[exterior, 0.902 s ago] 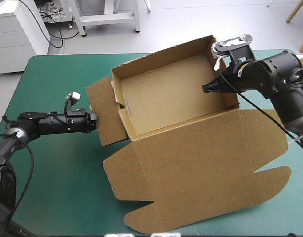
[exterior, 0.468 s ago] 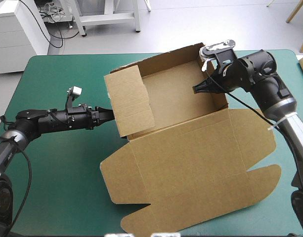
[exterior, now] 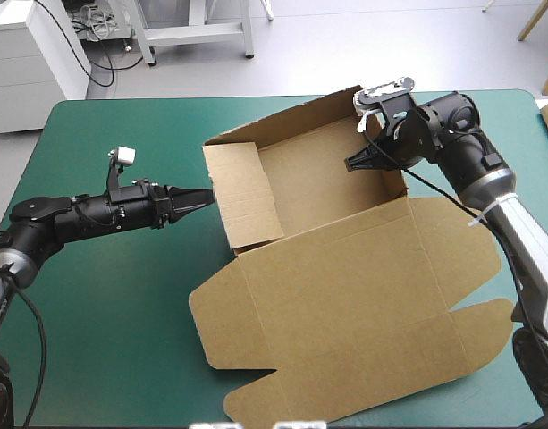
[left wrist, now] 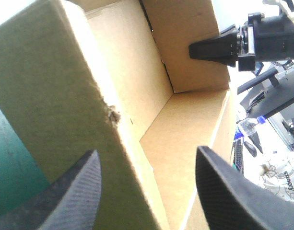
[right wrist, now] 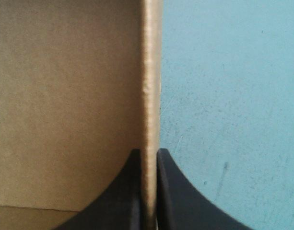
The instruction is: Fold the box
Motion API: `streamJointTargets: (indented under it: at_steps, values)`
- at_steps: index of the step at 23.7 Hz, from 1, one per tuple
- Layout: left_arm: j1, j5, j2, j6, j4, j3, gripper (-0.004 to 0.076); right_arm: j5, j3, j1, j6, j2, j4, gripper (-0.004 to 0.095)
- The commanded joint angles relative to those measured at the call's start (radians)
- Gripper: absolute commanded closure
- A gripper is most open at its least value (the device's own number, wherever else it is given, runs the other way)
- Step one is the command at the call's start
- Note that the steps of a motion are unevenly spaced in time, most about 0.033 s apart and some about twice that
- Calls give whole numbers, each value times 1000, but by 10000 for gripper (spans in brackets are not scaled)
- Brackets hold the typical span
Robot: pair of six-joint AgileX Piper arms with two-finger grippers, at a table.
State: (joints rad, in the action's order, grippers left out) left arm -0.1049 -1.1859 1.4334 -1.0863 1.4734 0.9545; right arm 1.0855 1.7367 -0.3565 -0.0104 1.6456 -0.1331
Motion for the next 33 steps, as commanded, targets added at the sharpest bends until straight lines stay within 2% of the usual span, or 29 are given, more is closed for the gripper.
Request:
streamJointTargets:
  at_steps: [1,5,12,16,19,22,24,25,26,27,29,33]
  values:
    - [8,-80,-36,31,87,22,302,-72,31,-5,-14,-37,18,927]
    - [8,-51,-36,77,59,24,302,-88,31,-22,-63,-36,12,928]
    - [93,110,-36,343,-271,144,302,-153,31,-101,-115,-36,-8,927]
    - [166,205,-36,537,-475,234,303,-149,31,-124,-155,-36,-39,927]
    - [266,277,-36,820,-795,332,375,-126,31,-131,-183,-36,-41,927]
    - [360,328,-36,1003,-1046,369,408,-124,31,-159,-190,-36,-43,927]
    - [415,338,-36,1141,-1211,376,488,-112,31,-187,-214,-36,-41,927]
    - [430,332,-36,1207,-1295,376,583,-90,31,-203,-225,-36,-39,927]
    - [437,324,-36,1218,-1324,376,679,-62,31,-216,-240,-36,-42,927]
    - [437,322,-36,1218,-1335,376,729,-42,31,-224,-247,-36,-42,928]
    - [437,326,-36,1221,-1335,376,731,-5,31,-233,-261,-36,-42,928]
    - [437,333,-34,1239,-1386,376,731,-5,31,-231,-261,-33,-44,928]
